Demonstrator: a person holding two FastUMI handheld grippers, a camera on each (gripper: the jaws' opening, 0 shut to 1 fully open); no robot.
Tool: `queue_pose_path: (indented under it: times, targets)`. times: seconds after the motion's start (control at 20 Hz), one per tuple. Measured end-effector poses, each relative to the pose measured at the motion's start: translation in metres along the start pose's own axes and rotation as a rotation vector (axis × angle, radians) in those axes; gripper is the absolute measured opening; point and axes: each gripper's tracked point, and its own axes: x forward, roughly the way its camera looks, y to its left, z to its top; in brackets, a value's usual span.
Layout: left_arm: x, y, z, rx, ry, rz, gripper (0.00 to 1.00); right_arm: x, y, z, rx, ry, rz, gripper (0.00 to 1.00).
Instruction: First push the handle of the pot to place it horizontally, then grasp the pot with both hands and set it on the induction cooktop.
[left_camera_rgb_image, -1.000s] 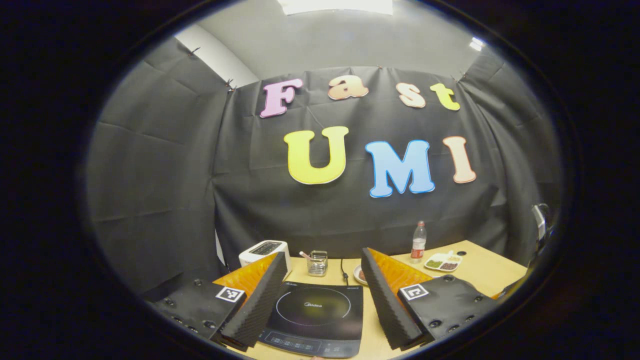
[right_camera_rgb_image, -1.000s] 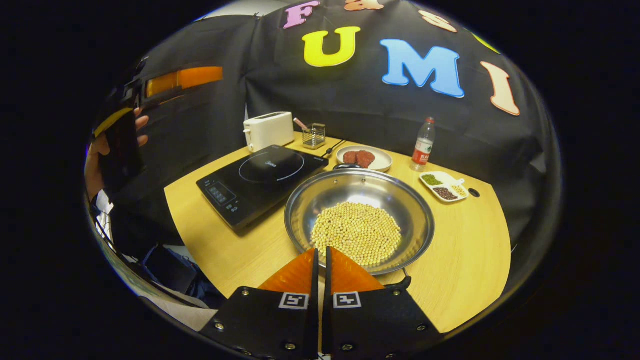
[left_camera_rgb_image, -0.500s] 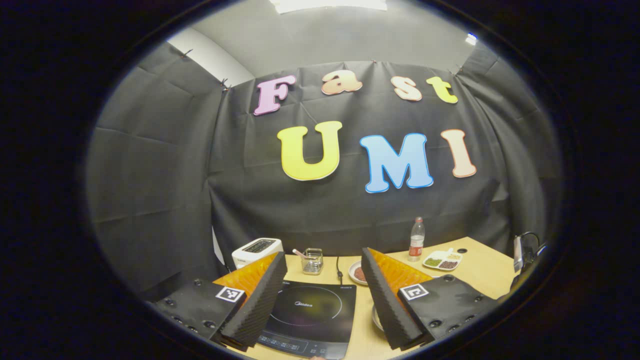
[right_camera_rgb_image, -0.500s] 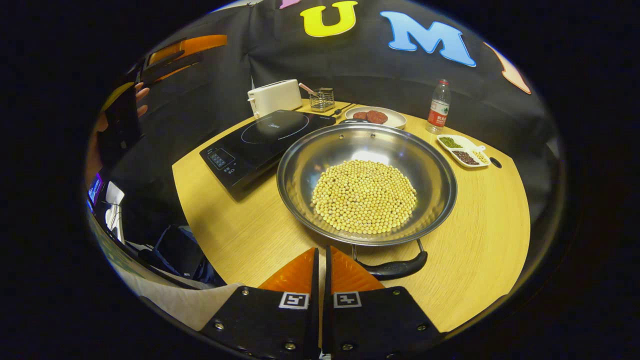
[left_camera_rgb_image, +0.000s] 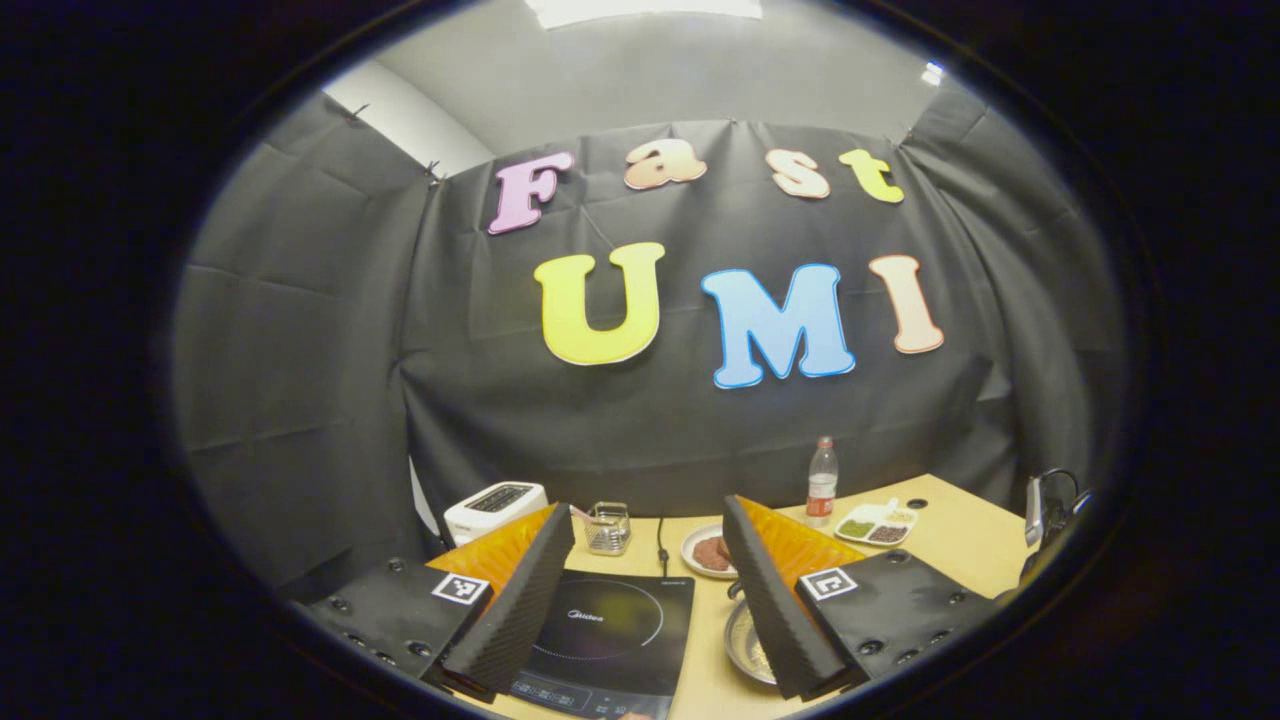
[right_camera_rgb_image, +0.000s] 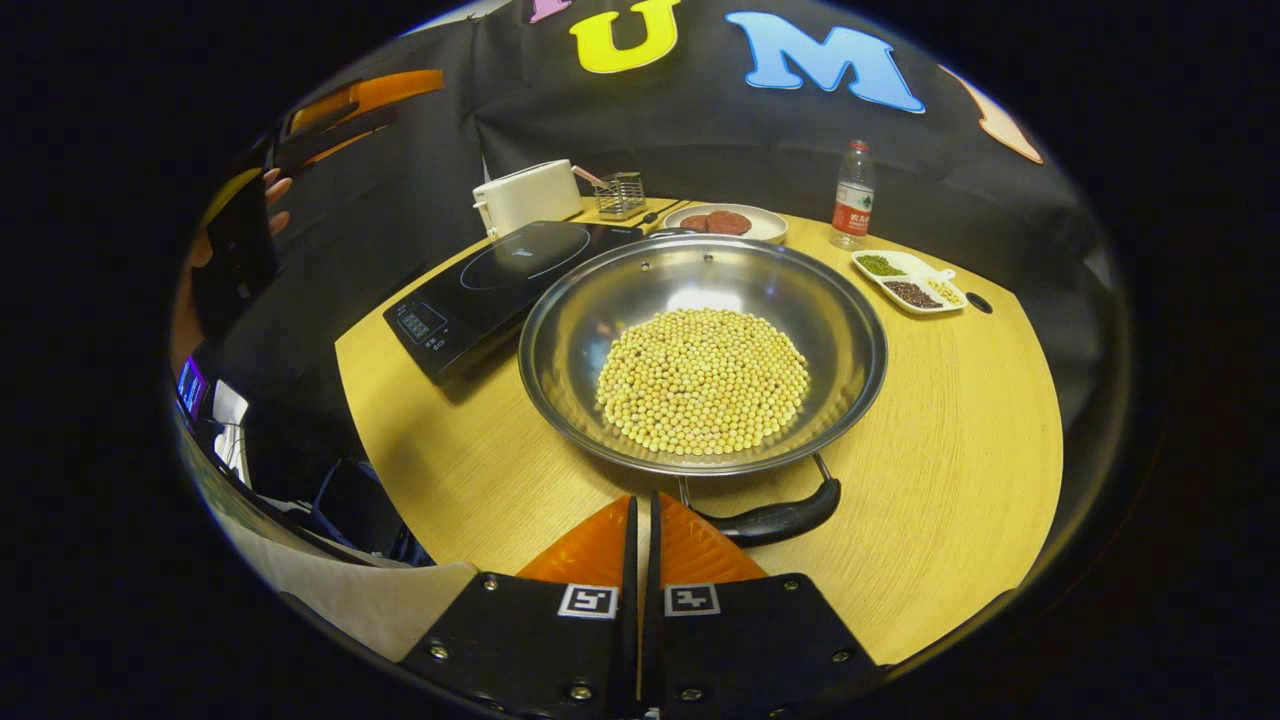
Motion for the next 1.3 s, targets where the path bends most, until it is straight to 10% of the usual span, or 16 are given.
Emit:
queue_pose_path:
  times: [1.3]
  targets:
    - [0.006,0.01,-0.022,-0.001,0.057,0.078,0.97,0.015,-0.104,0.037,0.253,-0.055,-0.156,0.03]
